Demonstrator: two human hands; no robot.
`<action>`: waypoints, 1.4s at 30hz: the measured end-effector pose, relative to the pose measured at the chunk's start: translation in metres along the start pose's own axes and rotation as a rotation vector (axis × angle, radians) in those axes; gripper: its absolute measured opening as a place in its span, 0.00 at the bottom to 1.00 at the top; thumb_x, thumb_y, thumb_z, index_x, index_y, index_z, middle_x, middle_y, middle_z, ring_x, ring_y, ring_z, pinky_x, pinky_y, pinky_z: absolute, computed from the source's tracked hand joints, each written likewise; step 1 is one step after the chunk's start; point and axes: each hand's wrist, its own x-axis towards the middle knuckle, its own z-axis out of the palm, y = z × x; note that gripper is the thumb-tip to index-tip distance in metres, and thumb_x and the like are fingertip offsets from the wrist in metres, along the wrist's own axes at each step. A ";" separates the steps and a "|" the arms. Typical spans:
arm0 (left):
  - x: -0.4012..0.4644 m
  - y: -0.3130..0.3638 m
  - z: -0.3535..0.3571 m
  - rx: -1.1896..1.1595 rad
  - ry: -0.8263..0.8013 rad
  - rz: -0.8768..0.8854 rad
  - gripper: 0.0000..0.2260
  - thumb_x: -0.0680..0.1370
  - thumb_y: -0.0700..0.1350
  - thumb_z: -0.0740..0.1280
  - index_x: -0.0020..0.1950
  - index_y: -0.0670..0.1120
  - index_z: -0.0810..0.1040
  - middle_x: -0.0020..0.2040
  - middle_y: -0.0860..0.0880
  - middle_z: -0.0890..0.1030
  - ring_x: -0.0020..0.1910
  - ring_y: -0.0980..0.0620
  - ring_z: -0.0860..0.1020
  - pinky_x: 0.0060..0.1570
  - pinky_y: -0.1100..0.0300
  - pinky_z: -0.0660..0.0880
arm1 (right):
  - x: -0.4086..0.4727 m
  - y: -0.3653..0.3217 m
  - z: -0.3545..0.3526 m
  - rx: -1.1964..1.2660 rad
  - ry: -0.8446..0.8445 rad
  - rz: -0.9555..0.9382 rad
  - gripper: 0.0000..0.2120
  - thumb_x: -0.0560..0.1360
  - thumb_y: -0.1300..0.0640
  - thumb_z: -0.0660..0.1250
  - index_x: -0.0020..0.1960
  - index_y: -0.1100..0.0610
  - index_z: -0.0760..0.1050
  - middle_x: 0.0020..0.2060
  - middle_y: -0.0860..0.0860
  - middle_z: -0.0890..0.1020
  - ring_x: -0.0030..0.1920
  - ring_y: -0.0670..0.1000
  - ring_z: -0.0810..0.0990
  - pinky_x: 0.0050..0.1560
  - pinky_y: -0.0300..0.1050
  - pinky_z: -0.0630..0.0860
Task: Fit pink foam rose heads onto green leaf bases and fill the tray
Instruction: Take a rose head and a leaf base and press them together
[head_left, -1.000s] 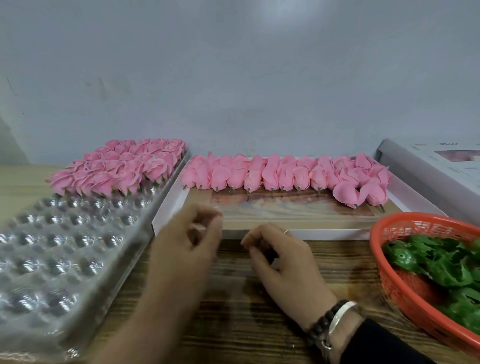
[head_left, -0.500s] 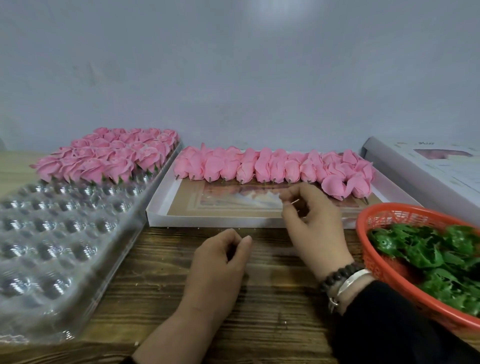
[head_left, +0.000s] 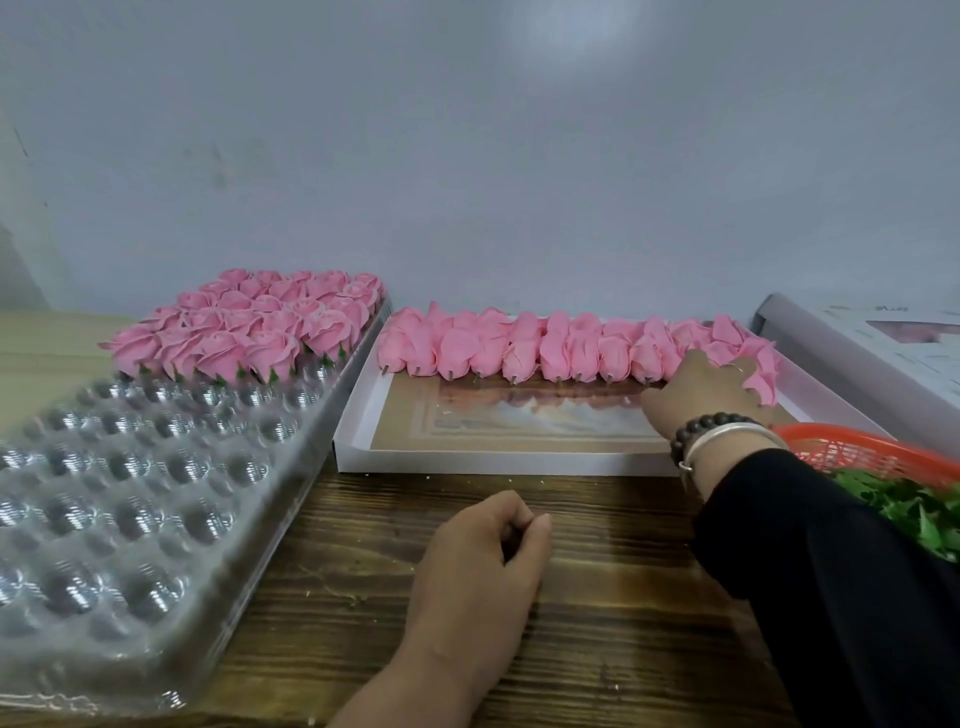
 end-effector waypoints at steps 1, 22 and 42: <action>0.000 0.000 0.000 0.010 -0.004 0.004 0.16 0.76 0.50 0.64 0.29 0.51 0.67 0.24 0.56 0.70 0.27 0.59 0.66 0.33 0.63 0.66 | 0.002 -0.001 0.000 -0.006 -0.017 0.002 0.25 0.75 0.50 0.61 0.69 0.56 0.61 0.70 0.63 0.58 0.63 0.68 0.68 0.63 0.60 0.67; 0.001 0.005 -0.002 0.060 -0.051 -0.039 0.08 0.77 0.50 0.64 0.38 0.55 0.70 0.29 0.60 0.75 0.30 0.63 0.71 0.33 0.71 0.66 | 0.019 0.001 0.013 -0.121 -0.105 0.011 0.15 0.77 0.58 0.58 0.62 0.64 0.69 0.65 0.66 0.66 0.59 0.62 0.73 0.61 0.53 0.71; 0.001 0.003 -0.003 0.093 -0.052 -0.072 0.09 0.75 0.54 0.64 0.36 0.53 0.72 0.27 0.61 0.73 0.29 0.60 0.69 0.34 0.68 0.65 | 0.015 -0.011 0.006 0.100 0.055 -0.058 0.14 0.77 0.62 0.59 0.60 0.66 0.71 0.65 0.64 0.64 0.58 0.63 0.72 0.58 0.54 0.70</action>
